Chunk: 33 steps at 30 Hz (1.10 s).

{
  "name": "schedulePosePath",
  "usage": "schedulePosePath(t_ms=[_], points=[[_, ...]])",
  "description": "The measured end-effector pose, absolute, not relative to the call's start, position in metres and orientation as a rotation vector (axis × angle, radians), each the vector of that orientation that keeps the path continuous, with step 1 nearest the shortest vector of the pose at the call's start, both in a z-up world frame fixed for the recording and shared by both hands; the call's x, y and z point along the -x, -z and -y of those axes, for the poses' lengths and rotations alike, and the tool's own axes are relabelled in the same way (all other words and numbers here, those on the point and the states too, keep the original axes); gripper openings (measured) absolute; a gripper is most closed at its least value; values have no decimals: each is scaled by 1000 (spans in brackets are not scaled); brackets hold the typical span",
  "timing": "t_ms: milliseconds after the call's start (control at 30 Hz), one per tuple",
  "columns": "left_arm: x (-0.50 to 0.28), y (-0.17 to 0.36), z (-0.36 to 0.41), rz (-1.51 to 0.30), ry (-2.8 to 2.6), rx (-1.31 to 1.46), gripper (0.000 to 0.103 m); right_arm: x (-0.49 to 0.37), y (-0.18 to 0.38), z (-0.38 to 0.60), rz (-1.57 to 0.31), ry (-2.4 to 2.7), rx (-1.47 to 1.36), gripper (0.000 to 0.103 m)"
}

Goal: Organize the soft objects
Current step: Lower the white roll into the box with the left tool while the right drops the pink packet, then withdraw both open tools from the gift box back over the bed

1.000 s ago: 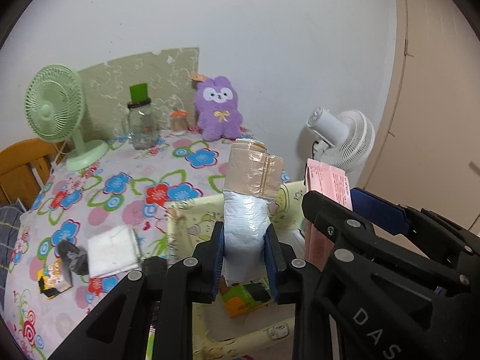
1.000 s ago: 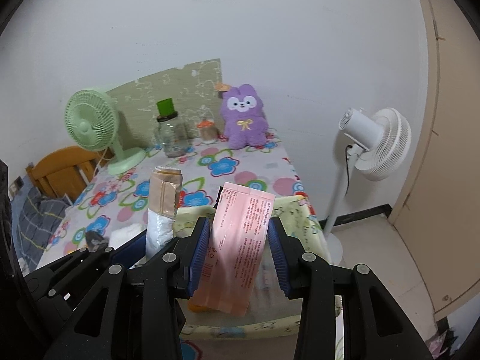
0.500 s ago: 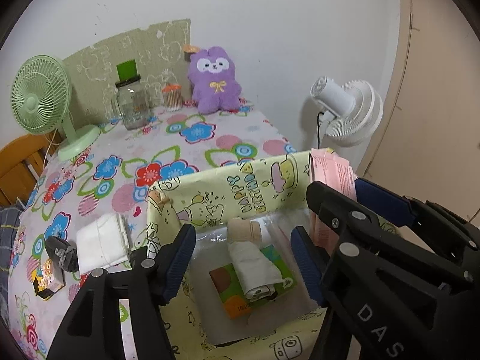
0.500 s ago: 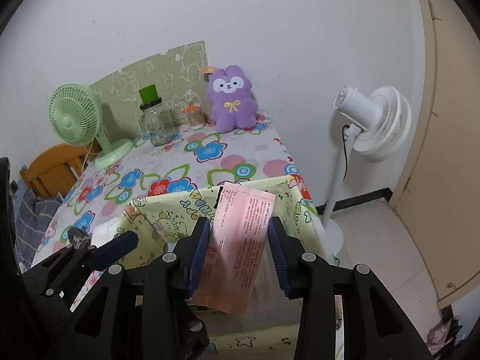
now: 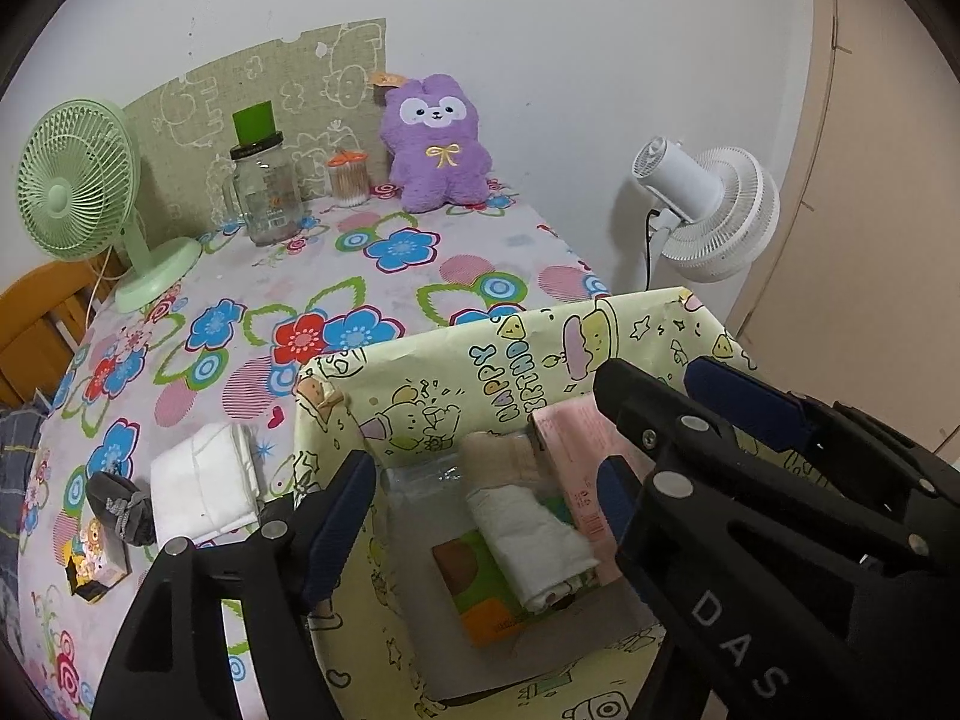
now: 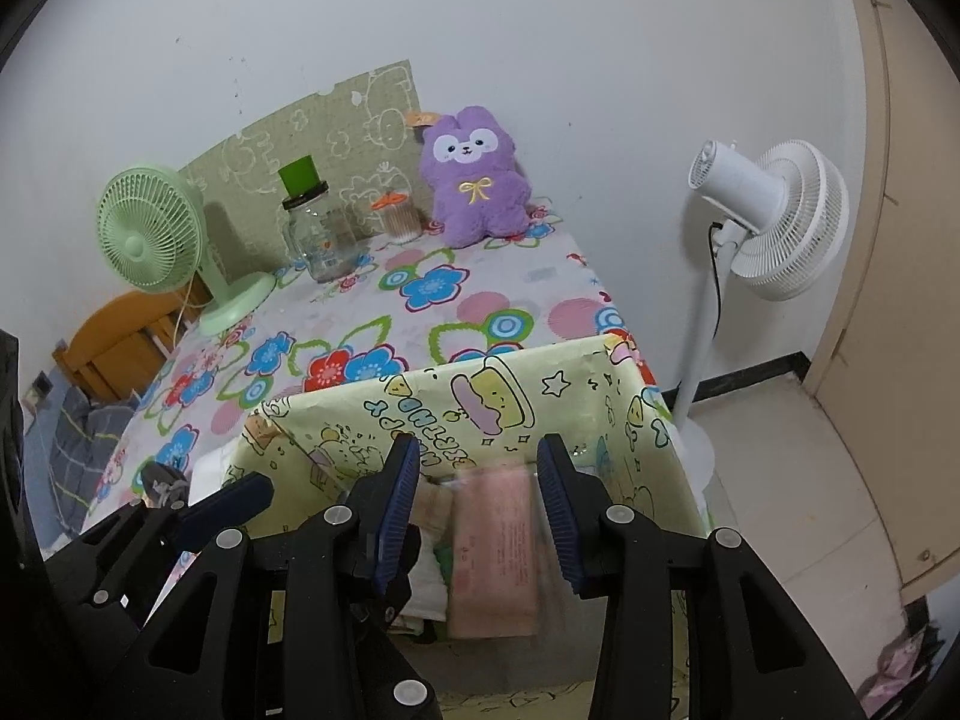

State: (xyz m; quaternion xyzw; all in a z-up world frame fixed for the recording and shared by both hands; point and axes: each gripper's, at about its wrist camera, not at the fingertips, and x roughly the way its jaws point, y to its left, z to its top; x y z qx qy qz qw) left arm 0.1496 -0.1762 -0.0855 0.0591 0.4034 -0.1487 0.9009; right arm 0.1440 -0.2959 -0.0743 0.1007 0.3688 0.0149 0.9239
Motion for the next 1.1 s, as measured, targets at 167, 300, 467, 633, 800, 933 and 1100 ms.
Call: schedulePosePath(t_ms=[167,300,467,633,800,933,1100], points=[[-148,83,177,-829,324,-118,80,-144,74,299,-759,-29,-235,59],[-144,78,176,-816,323,-120,89,-139,68,298,-751,-17,-232,63],[-136,68,173,-789,332,-116,94,-128,57,296,-727,-6,-228,72],[-127,58,169,-765,337,-112,95,-118,47,292,-709,15,-214,82],[-116,48,163,-738,338,-112,98,-106,35,287,-682,34,-198,85],[-108,39,158,-715,333,-117,99,-99,26,283,-666,37,-190,86],[-97,29,148,-689,335,-107,99,-88,13,273,-642,37,-170,87]])
